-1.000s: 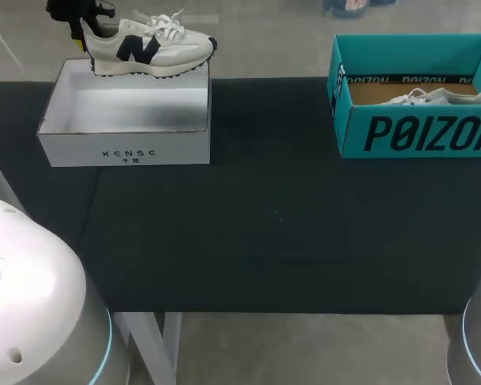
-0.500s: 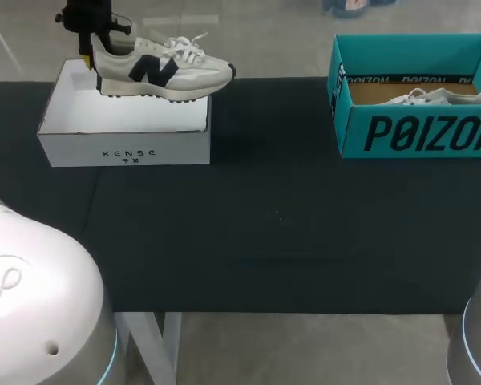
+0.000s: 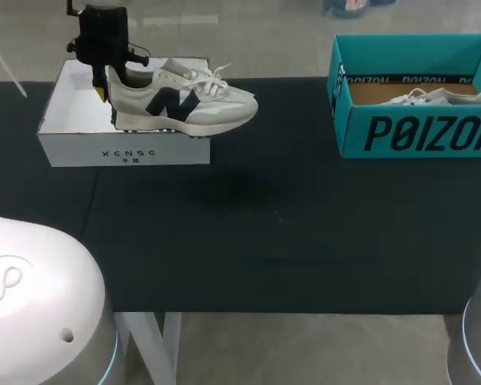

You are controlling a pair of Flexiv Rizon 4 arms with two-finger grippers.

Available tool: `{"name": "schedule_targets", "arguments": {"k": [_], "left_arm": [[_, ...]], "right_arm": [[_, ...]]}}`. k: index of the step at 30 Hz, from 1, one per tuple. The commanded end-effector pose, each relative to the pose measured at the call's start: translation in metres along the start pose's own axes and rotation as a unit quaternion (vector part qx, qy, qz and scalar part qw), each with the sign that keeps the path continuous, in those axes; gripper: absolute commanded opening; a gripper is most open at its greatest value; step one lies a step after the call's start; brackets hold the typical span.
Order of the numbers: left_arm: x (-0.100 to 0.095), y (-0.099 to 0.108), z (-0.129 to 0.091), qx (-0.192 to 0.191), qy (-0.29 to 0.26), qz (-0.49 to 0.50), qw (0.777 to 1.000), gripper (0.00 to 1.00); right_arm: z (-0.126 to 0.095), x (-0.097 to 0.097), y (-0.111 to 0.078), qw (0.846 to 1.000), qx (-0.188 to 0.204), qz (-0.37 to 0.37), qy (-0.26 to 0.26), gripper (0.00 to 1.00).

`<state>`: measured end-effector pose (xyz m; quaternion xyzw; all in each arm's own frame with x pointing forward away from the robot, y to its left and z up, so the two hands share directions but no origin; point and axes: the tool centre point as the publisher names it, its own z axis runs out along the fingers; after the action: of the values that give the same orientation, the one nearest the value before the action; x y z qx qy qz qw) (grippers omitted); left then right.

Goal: Take the shoe out of the shoebox, open the shoe tongue, remove and reinsert the insole, then place the shoe into the shoebox

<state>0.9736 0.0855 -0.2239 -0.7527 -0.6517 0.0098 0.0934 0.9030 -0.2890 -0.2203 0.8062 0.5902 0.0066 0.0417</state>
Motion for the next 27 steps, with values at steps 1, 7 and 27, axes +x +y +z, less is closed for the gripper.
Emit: {"name": "schedule_targets", "arguments": {"k": [1,7,27], "left_arm": [[-0.023,-0.043,0.003,-0.278,0.004,-0.002,0.961,0.0],[-0.058,-0.051,0.02,-0.284,-0.004,-0.006,0.959,0.0],[-0.16,-0.057,0.102,-0.282,0.017,-0.031,0.959,0.0]], "right_arm": [[0.0,0.0,0.0,1.0,0.0,0.0,0.001,1.0],[0.0,0.0,0.0,1.0,0.0,0.0,0.001,1.0],[0.0,0.0,0.0,1.0,0.0,0.0,0.001,1.0]]}}
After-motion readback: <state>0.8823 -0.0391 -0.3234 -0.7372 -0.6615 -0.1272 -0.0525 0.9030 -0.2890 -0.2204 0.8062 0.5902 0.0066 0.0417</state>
